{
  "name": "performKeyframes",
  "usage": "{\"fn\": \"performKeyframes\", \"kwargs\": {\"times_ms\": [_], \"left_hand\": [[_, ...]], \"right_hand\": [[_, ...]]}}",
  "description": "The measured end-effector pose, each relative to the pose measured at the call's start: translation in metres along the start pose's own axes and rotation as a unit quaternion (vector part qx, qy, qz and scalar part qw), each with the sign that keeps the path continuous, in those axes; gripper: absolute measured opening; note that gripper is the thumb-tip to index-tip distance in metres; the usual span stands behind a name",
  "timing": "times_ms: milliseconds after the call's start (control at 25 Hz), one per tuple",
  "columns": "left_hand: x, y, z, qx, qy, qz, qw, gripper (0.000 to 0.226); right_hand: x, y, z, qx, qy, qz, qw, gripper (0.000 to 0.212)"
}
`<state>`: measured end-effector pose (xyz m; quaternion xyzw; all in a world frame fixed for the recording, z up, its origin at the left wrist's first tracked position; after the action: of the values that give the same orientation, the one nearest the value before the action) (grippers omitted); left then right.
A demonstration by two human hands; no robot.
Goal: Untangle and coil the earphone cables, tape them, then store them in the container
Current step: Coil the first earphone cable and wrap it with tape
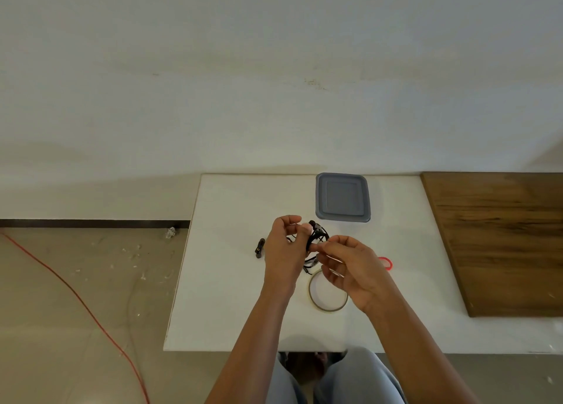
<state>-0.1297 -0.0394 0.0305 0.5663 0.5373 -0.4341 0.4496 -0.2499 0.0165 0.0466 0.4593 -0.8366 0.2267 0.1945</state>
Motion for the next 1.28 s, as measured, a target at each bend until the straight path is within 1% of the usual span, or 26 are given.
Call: {"fn": "performKeyframes", "kwargs": {"times_ms": [80,200,280,360,440,520,600,680,760,880,960,1040,1120,1280], "left_hand": [[0.002,-0.001,-0.001,0.002,-0.002,0.001,1.000,0.012],[-0.001,-0.001,-0.003,0.001,-0.025,0.002,1.000,0.007],[-0.006,0.000,-0.005,-0.003,-0.043,-0.014,0.999,0.010],[-0.014,-0.001,-0.008,0.001,-0.063,-0.029,0.998,0.017],[-0.018,-0.003,-0.010,0.010,-0.076,-0.032,0.997,0.019],[-0.019,-0.005,-0.009,0.018,-0.081,-0.037,0.996,0.018],[-0.020,-0.005,-0.008,0.026,-0.081,-0.057,0.995,0.017],[-0.019,-0.006,-0.006,0.043,-0.080,-0.083,0.992,0.017],[-0.018,-0.006,-0.007,0.067,-0.083,-0.093,0.990,0.015],[-0.016,-0.006,-0.010,0.110,-0.092,-0.089,0.986,0.013],[-0.017,-0.005,-0.010,0.136,-0.090,-0.078,0.983,0.020],[-0.019,-0.003,-0.010,0.149,-0.101,-0.044,0.983,0.025],[-0.022,-0.002,-0.009,0.155,-0.137,0.016,0.978,0.023],[-0.027,-0.005,-0.011,0.187,-0.210,0.114,0.953,0.019]], "right_hand": [[0.000,0.001,-0.001,-0.008,0.014,-0.004,1.000,0.009],[0.009,0.003,-0.005,-0.059,0.065,-0.078,0.993,0.010],[0.017,0.005,-0.008,-0.088,0.096,-0.125,0.984,0.009],[0.024,0.004,-0.009,-0.094,0.113,-0.147,0.978,0.007],[0.030,0.003,-0.009,-0.086,0.112,-0.150,0.979,0.007],[0.032,0.003,-0.007,-0.065,0.083,-0.120,0.987,0.010],[0.030,0.002,-0.005,-0.021,0.028,-0.048,0.998,0.009],[0.027,0.002,-0.004,0.007,-0.014,0.019,1.000,0.009],[0.026,0.004,-0.002,0.017,-0.028,0.049,0.998,0.010],[0.027,0.007,-0.001,0.012,-0.019,0.051,0.998,0.010],[0.029,0.010,-0.001,0.006,-0.006,0.031,0.999,0.009],[0.032,0.012,-0.001,0.001,0.013,0.008,1.000,0.008],[0.035,0.014,-0.002,-0.001,0.027,-0.005,1.000,0.009],[0.041,0.013,0.001,0.010,0.040,0.004,0.999,0.007]]}}
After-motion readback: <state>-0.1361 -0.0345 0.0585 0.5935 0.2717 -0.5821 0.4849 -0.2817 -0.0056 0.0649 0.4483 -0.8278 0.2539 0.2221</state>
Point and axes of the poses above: each hand's wrist, its own z-axis towards the middle knuckle, its own y-axis out of the back of the hand, x = y × z, the point moved 5 cm from there along z, towards the middle knuckle, and after that the axes turned 11 degrees about -y, right-handed, at the moved point
